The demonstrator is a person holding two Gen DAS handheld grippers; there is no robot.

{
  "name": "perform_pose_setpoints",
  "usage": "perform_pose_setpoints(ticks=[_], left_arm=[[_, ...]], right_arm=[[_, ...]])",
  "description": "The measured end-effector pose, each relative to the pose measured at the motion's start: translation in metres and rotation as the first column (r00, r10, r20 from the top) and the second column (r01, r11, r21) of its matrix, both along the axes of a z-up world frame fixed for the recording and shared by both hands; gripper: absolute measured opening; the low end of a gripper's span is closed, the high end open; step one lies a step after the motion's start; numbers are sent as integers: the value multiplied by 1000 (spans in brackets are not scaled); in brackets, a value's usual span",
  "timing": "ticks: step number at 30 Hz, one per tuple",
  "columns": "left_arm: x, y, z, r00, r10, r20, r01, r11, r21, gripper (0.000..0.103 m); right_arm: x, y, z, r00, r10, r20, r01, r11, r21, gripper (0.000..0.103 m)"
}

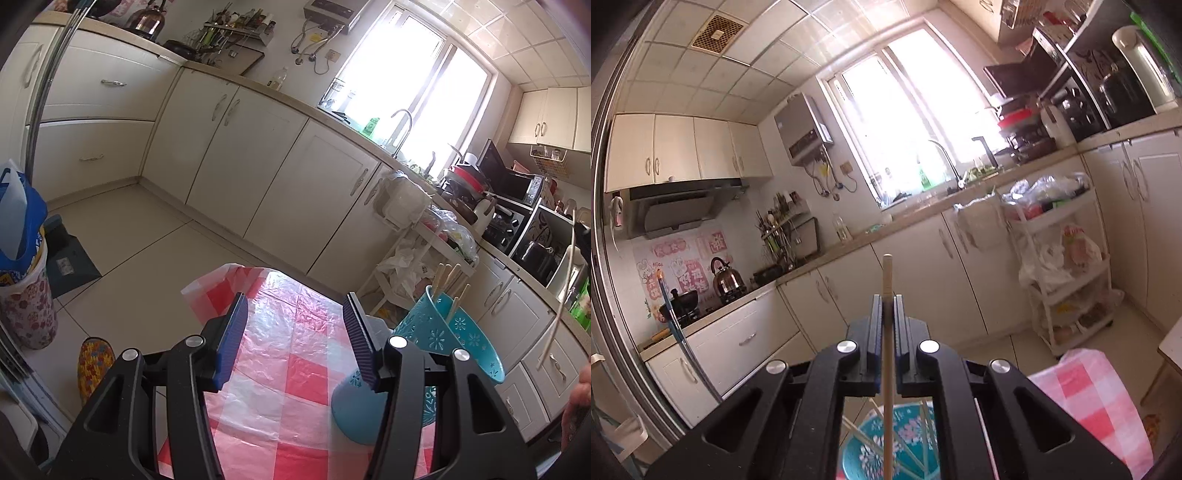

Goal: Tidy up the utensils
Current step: 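Carry the held stick over the teal bin and open the right tool, then move both open tools back down to the remaining wooden sticks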

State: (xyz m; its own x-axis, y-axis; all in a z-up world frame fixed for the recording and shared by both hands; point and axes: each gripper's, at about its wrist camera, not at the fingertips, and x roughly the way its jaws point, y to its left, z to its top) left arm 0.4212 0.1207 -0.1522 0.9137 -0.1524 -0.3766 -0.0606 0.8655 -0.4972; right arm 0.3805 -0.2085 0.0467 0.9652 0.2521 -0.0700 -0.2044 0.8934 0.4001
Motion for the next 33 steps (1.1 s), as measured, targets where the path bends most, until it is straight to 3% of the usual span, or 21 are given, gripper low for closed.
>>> perform_pose_setpoints(ticks=[6, 12, 16, 23, 25, 26, 28, 29, 31, 33], left_arm=[[0, 7, 3, 1000, 4, 6, -4, 1000, -25, 51], [-1, 10, 3, 1000, 7, 6, -7, 999, -31, 51], [1, 7, 1, 1000, 6, -5, -6, 1000, -24, 51], [5, 1, 0, 1000, -4, -17, 4, 1000, -9, 51], [6, 1, -1, 1000, -5, -22, 4, 1000, -10, 52], [5, 1, -2, 1000, -5, -24, 4, 1000, -9, 52], [5, 1, -3, 1000, -4, -29, 4, 1000, -2, 52], [5, 0, -3, 999, -4, -31, 4, 1000, -1, 52], [4, -1, -6, 999, -7, -39, 7, 1000, 11, 53], [3, -4, -10, 998, -11, -57, 13, 999, 35, 53]], right_arm=[[38, 30, -32, 999, -31, -38, 28, 996, -84, 6], [52, 37, -87, 987, -25, -160, -2, 986, -167, 7], [55, 30, -102, 979, -17, -204, -18, 986, -167, 25], [20, 11, -94, 981, -13, -191, -15, 989, -145, 26], [1, 1, -99, 975, -22, -219, -6, 992, -128, 41], [-9, -3, -109, 967, -24, -254, -8, 992, -127, 47], [-22, -6, -137, 932, -15, -361, -44, 987, -155, 49], [-33, -11, -150, 929, -3, -371, -54, 989, -141, 50], [-36, -8, -179, 865, -19, -501, -95, 975, -200, 49], [-41, -15, -203, 822, -16, -569, -101, 980, -173, 45]])
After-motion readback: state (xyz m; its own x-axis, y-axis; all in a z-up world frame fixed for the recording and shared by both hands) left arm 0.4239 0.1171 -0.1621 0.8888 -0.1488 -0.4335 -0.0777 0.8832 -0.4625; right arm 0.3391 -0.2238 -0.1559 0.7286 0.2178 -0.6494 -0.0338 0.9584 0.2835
